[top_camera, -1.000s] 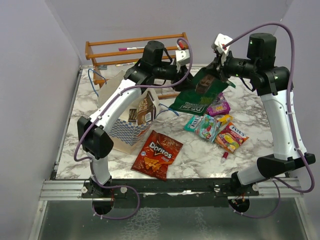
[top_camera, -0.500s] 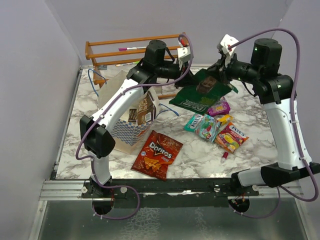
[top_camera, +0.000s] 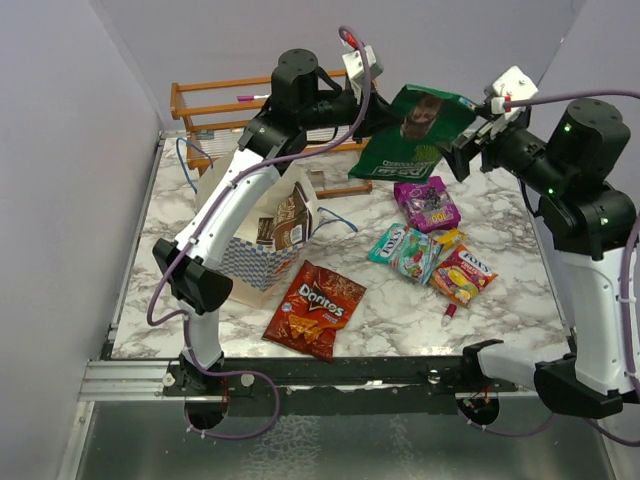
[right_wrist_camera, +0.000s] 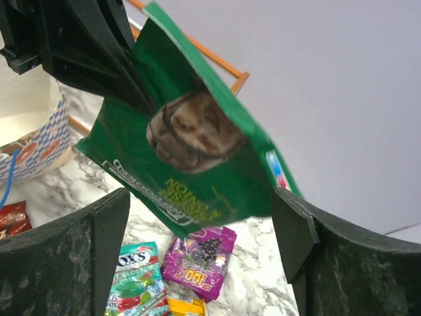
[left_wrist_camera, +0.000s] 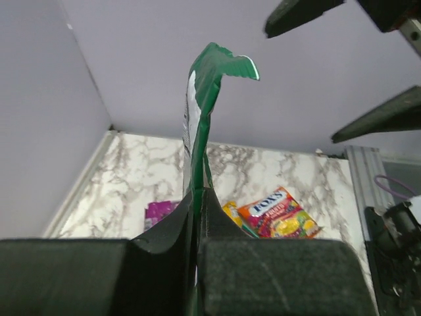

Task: Place the snacks into the paper bag
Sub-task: Place the snack in the paper bag.

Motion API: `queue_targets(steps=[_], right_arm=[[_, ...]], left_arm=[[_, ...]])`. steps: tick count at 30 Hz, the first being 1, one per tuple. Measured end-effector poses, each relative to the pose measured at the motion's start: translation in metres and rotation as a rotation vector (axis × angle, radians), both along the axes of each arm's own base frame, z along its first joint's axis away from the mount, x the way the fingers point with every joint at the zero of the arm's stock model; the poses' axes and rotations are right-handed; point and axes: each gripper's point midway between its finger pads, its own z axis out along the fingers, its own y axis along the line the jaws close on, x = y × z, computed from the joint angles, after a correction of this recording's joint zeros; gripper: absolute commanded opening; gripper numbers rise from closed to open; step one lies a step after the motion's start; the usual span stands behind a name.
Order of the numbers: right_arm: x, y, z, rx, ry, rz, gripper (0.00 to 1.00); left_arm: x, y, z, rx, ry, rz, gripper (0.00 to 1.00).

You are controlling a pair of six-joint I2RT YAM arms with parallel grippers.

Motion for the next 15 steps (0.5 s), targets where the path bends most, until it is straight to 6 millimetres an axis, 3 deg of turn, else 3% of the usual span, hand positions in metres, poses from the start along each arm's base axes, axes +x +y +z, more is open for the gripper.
queue_targets(steps=[3, 9, 15], right_arm=[[-0.01, -0.008, 0.011, 0.007, -0.037, -0.029, 0.9], [-0.031, -0.022, 0.03, 0.024, -0.103, -0.059, 0.91], [-0.036, -0.026, 0.028, 0.025, -0.111, -0.069, 0.91]], left_arm=[[0.008, 0.005, 0.013, -0.016, -0.029, 0.07, 0.0], [0.024, 0.025, 0.016, 0.022, -0.052, 0.236, 0.0], [0.005, 0.073, 0.051, 0.048, -0.177, 0.391, 0.0]])
